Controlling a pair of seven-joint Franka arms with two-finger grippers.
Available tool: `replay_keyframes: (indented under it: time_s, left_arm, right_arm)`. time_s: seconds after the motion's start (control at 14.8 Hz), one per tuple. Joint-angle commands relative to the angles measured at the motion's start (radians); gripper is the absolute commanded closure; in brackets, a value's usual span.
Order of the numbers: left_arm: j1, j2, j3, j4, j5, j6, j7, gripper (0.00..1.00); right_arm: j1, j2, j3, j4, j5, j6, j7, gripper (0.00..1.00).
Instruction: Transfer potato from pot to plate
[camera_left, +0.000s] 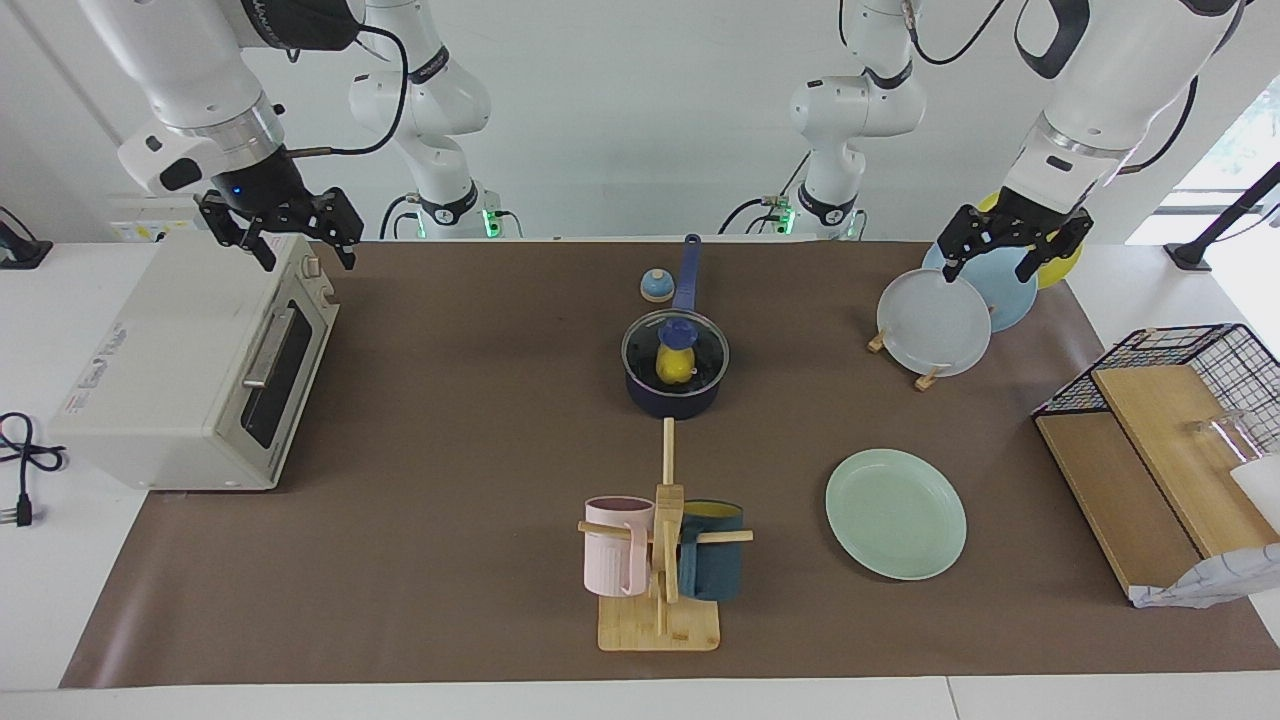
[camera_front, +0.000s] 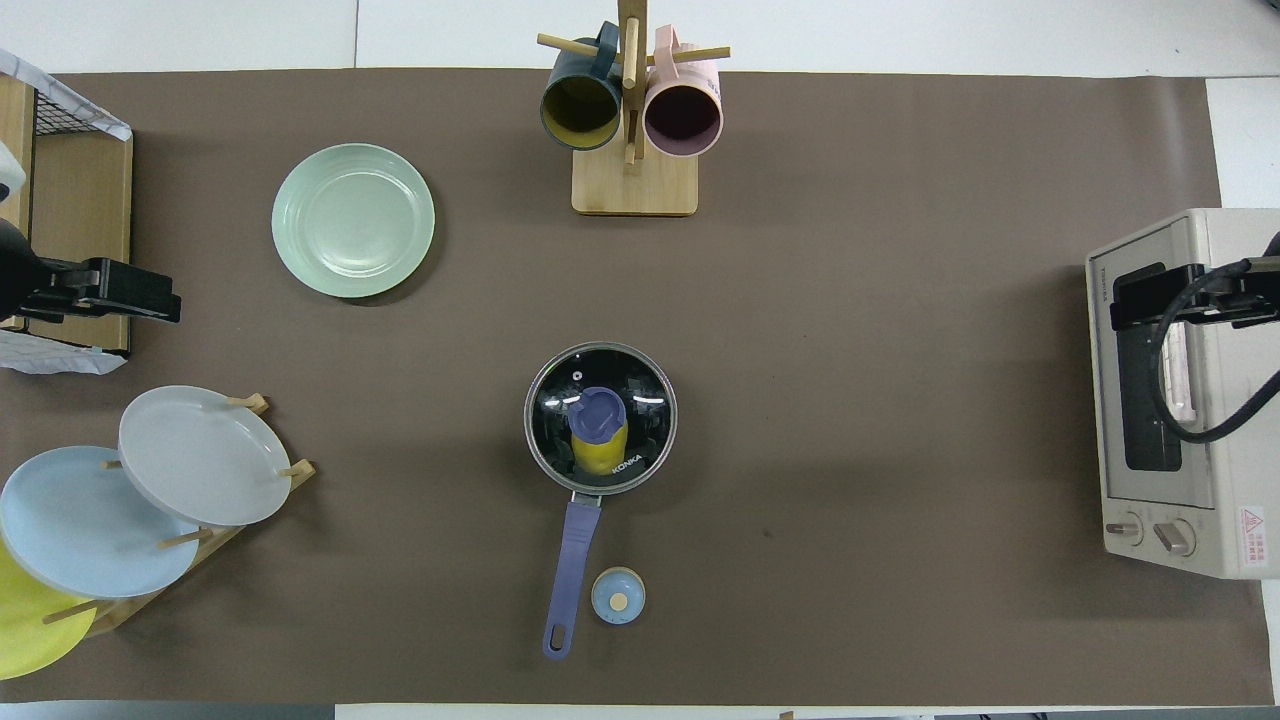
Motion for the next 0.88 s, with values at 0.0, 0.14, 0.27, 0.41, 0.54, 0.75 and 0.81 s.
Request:
replay_keyframes:
  time_s: [0.0,0.14,0.27,0.41,0.54,0.75,0.81]
  left_arm:
    - [0.010,-0.016,-0.009,-0.011,0.014,-0.009,0.000,0.00]
    - [0.010,-0.016,-0.009,-0.011,0.014,-0.007,-0.001,0.00]
    - [0.010,-0.015,-0.009,-0.011,0.014,-0.009,0.000,0.00]
    - [0.010,-0.015,-0.009,-0.011,0.014,-0.007,-0.001,0.00]
    - [0.010,-0.016,-0.009,-0.011,0.014,-0.007,0.000,0.00]
    - [0.010,-0.016,-0.009,-0.011,0.014,-0.009,0.000,0.00]
    - [0.010,-0.016,-0.009,-0.011,0.014,-0.007,0.000,0.00]
  right_arm:
    - [-0.004,-0.001,0.007,-0.010,0.054,0.034,-0.042,0.00]
    - [-0.002,0.017,0.008,0.001,0.059,0.027,-0.043,0.00]
    - [-0.001,0.048,0.028,0.030,0.059,0.018,-0.043,0.00]
    - [-0.001,0.057,0.053,0.052,0.049,-0.002,-0.042,0.00]
    - [0.001,0.123,0.060,0.142,0.046,-0.053,-0.036,0.00]
    - [0.016,0.221,0.120,0.254,0.042,-0.074,0.006,0.00]
    - [0.048,0.233,0.142,0.256,0.031,-0.071,0.059,0.00]
